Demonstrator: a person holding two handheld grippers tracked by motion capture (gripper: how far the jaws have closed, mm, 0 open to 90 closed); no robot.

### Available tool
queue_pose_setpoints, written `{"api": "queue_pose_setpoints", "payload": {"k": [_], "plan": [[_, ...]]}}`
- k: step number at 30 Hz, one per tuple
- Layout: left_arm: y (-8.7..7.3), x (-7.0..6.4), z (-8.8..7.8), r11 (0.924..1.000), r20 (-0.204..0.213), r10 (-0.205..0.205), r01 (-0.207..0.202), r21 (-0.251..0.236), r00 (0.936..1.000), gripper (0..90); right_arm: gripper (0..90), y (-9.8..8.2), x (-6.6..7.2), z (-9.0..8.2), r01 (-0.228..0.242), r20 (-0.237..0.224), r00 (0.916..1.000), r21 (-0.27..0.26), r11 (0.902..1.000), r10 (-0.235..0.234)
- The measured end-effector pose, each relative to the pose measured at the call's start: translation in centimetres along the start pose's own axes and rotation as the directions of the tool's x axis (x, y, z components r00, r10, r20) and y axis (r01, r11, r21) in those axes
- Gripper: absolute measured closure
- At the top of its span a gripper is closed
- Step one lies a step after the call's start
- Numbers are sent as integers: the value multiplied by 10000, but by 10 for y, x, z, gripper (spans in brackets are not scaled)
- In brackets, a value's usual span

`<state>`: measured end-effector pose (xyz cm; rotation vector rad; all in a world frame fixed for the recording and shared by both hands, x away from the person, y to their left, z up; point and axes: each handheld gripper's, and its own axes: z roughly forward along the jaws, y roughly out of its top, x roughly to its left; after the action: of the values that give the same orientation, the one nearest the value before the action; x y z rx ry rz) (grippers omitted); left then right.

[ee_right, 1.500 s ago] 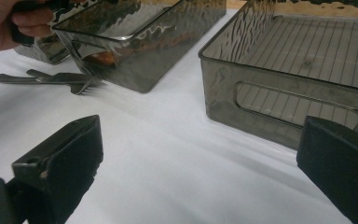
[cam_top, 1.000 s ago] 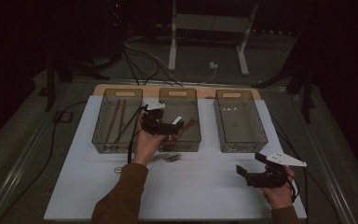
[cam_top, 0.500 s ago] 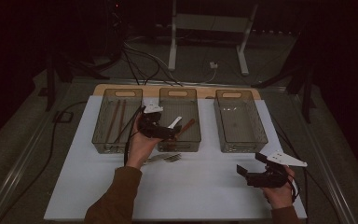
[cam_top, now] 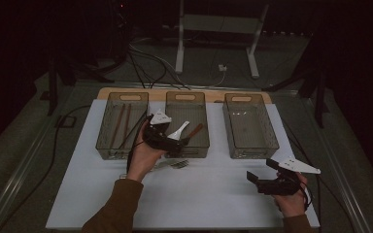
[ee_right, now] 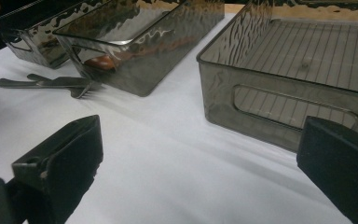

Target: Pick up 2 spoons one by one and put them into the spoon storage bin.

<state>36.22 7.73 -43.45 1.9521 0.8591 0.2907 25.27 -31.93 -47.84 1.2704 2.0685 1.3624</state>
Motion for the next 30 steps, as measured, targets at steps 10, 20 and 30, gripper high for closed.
{"api": "queue_pose_setpoints", "payload": {"k": [10,20,30], "plan": [[-11,-3,-15,9992,76,125,-122,-371,9999,8,2,0,0,0,-18,0,10000,-60,10000,18],[-22,-10,-27,9986,138,373,-368,-370,9992,9,2,1,-1,-1,-57,15,10000,-83,9999,57],[-33,-16,-35,9974,106,710,-709,-130,9974,9,3,1,-1,-1,-50,40,10000,-92,9999,50]]}}
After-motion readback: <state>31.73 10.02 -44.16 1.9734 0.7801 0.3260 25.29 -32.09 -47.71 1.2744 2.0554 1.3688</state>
